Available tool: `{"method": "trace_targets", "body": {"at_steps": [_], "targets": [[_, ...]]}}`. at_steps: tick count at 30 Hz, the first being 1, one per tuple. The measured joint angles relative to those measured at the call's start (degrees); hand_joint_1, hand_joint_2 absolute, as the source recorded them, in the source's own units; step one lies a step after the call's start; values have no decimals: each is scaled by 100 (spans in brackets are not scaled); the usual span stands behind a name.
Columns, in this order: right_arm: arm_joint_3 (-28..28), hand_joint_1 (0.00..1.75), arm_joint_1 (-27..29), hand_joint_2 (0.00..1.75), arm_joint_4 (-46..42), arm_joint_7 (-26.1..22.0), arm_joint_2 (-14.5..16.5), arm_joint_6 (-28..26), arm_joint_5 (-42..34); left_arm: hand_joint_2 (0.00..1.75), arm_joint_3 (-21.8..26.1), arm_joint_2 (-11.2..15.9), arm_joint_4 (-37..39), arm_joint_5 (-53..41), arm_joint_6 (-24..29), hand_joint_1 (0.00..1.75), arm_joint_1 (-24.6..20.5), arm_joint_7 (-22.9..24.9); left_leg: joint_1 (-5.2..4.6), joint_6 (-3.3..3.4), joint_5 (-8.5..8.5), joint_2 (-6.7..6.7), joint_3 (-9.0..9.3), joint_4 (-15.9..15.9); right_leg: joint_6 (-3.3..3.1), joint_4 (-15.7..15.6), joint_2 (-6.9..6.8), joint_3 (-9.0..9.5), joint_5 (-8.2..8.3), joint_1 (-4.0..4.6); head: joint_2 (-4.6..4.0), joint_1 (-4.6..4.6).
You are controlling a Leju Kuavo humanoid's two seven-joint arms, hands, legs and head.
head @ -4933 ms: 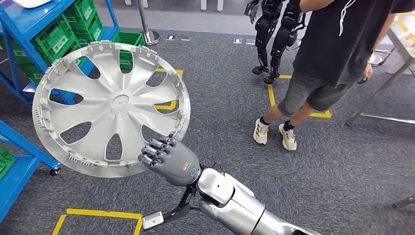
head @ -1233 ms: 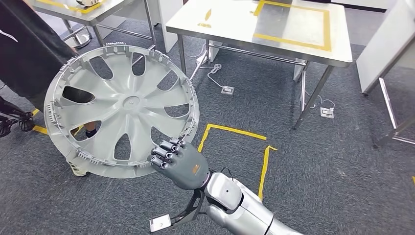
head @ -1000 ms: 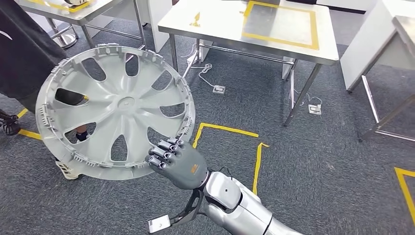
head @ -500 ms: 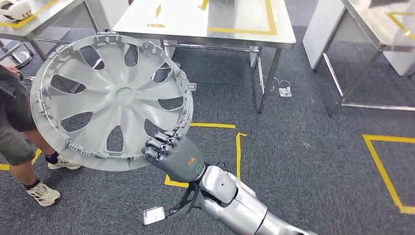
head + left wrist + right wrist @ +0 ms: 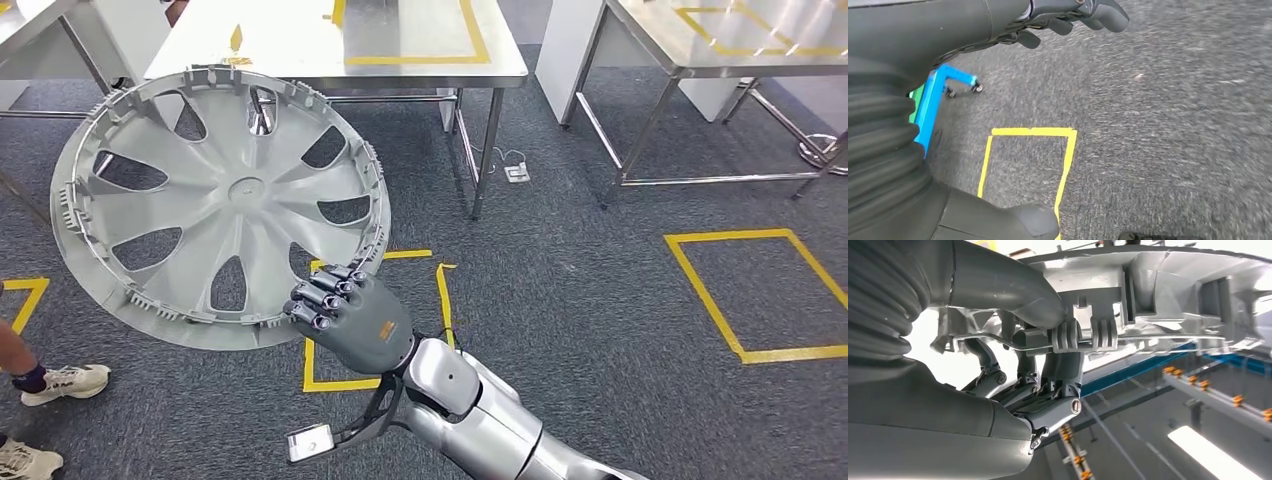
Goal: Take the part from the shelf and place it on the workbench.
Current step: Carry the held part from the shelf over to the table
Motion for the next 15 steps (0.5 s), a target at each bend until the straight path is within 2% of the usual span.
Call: {"method": "trace_targets", "body": {"at_steps": [1,2,3,4,5,6,7,8,9,10,12,13,14,15], "targets": [[0,175,-29,175,15,4,8,-1,-26,175,0,-8,1,3,0,0,7,13,-13,21,-6,82,2,-2,10,352,-145,-183,-156,8,0,15],[0,175,-47,175,32,14,16,-4,-54,175,0,-11,1,7,-2,0,17,21,-26,37,-16,170,4,0,17,693,-210,-358,-276,6,1,16],[0,175,-54,175,51,26,21,-7,-81,175,0,-14,1,10,-5,0,26,26,-35,48,-26,253,9,1,19,908,-239,-472,-312,3,0,16],[0,175,-56,175,69,40,24,-9,-102,175,0,-14,1,7,-9,0,29,30,-39,54,-37,328,16,4,17,942,-255,-497,-253,3,0,17],[-1,175,-60,175,87,51,24,-9,-117,175,0,-16,1,1,-13,0,27,35,-42,52,-51,399,28,6,7,752,-276,-407,-96,3,0,18],[-1,175,-68,175,103,56,24,-9,-130,175,0,-21,1,-5,-15,0,22,44,-43,44,-68,466,46,9,-12,399,-336,-228,106,10,0,19],[-2,175,-81,175,117,57,25,-8,-138,175,0,-26,1,-8,-16,0,16,54,-53,27,-87,528,65,10,-40,23,-479,-36,240,41,0,19],[-2,175,-99,175,125,54,30,-8,-144,175,0,-32,0,-3,-16,0,12,62,-67,2,-107,590,80,12,-78,-288,-594,119,332,75,1,18],[-2,175,-114,175,129,51,38,-8,-148,175,0,-37,0,7,-15,0,9,70,-81,-25,-121,642,93,9,-113,-462,-681,201,353,107,1,16],[-2,175,-128,175,132,49,45,-8,-152,175,1,-40,0,25,-13,0,8,73,-95,-55,-132,697,107,0,-146,-515,-709,216,325,139,1,15],[-2,175,-137,175,136,47,55,-10,-157,175,3,-51,-1,70,7,0,0,66,-105,-118,-156,800,145,-26,-202,-541,-570,219,339,132,1,13],[-2,175,-140,175,138,47,57,-12,-162,175,7,-56,-2,91,20,0,-8,50,-100,-153,-196,763,153,5,-228,-563,-508,239,347,114,1,5],[-2,175,-144,175,143,49,60,-11,-165,175,12,-63,-2,107,32,0,-20,32,-95,-182,-274,665,119,113,-256,-586,-454,260,354,88,1,-8],[-2,175,-150,175,147,51,68,-11,-168,175,18,-67,-2,118,39,0,-29,11,-85,-206,-407,521,13,353,-282,-602,-399,280,360,63,0,-21]]}}
